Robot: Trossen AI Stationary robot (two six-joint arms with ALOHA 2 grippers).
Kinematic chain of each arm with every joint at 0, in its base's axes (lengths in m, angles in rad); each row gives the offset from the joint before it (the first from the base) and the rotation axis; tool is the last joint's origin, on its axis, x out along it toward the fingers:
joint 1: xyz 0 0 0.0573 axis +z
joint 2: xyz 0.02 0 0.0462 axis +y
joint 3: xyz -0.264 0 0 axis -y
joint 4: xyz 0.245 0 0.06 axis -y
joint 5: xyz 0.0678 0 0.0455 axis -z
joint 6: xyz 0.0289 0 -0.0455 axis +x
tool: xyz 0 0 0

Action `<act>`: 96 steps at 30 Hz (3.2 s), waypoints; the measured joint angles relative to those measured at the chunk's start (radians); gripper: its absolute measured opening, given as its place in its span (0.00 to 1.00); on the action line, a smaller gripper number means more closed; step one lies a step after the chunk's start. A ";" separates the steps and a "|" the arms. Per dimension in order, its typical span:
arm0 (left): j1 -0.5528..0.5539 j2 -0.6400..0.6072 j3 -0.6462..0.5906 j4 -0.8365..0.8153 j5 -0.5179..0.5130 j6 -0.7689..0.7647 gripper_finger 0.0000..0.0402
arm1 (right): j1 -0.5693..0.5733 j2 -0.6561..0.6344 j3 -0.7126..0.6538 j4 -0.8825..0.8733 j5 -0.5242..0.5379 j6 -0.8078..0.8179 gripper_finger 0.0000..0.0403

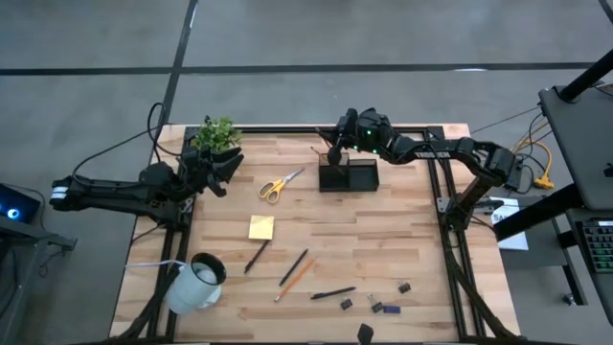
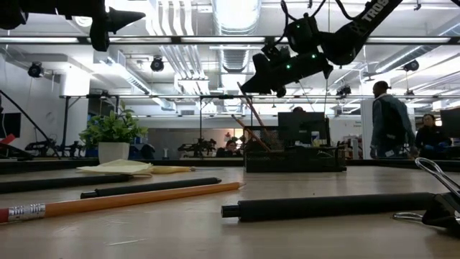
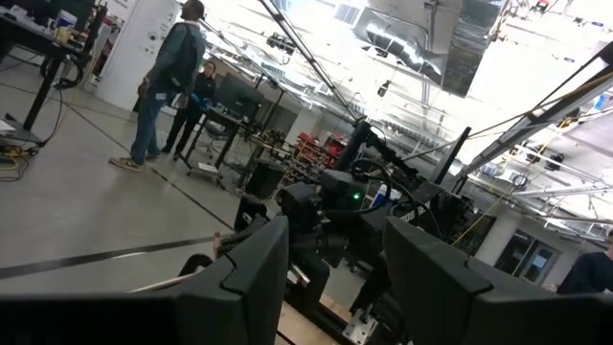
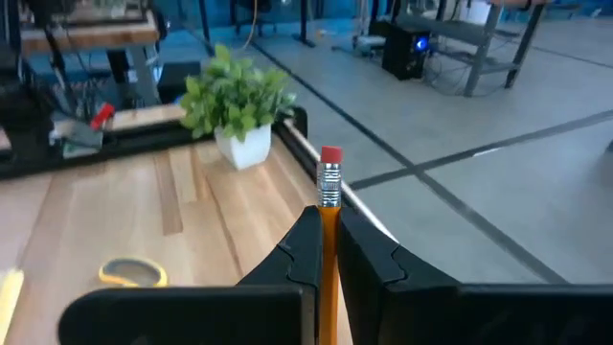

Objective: Pick and place office supplies into organizer
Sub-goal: Put the right pencil into the desk organizer, then put the left binder clip into the desk organizer

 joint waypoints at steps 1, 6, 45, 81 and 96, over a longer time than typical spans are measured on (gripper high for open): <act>0.000 0.000 0.000 0.000 0.000 0.000 0.39 | 0.000 0.000 -0.008 0.036 0.000 0.015 0.03; 0.000 0.000 0.000 0.000 0.000 0.000 0.39 | 0.000 0.000 -0.051 0.169 0.026 0.044 0.03; 0.000 -0.002 0.000 0.000 0.000 -0.002 0.39 | 0.007 0.070 -0.094 0.136 -0.007 -0.011 0.03; 0.000 0.000 0.000 0.001 0.000 -0.001 0.39 | 0.006 0.069 -0.099 0.015 -0.024 0.009 0.05; 0.000 0.000 0.000 0.000 0.000 0.000 0.39 | 0.006 0.069 -0.099 0.013 -0.025 0.044 0.26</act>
